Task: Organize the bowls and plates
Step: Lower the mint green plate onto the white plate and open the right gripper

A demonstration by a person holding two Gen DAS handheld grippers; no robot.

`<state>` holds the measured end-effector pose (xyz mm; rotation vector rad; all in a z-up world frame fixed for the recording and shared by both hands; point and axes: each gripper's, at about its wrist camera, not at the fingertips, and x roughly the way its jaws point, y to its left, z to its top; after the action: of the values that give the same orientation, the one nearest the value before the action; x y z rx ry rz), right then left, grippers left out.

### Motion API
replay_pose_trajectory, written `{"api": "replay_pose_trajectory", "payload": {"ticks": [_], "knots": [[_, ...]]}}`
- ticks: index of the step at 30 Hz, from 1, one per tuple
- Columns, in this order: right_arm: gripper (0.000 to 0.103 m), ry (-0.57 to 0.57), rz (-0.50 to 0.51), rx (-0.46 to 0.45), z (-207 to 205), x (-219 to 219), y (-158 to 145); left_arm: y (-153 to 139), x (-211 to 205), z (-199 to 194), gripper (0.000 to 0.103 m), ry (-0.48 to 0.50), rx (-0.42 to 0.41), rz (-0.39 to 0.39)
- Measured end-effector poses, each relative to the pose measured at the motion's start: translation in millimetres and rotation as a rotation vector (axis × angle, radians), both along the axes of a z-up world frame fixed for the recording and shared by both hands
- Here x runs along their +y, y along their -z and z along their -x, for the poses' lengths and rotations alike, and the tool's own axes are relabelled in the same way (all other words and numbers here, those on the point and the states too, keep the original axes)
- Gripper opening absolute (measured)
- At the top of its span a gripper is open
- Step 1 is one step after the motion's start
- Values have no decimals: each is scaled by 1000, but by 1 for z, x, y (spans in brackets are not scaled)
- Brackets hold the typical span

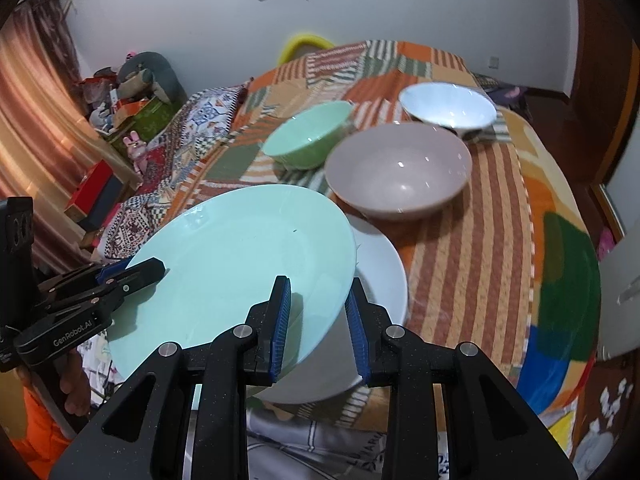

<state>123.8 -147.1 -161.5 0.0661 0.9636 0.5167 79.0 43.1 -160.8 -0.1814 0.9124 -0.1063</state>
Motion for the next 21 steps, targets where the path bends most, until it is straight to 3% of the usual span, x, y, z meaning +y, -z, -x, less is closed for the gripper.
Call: {"api": "replay_pose_trajectory", "payload": {"ticks": [21], "knots": [[27, 60, 24, 108, -5, -16, 34, 44, -14, -24, 26, 47, 103, -6]]}}
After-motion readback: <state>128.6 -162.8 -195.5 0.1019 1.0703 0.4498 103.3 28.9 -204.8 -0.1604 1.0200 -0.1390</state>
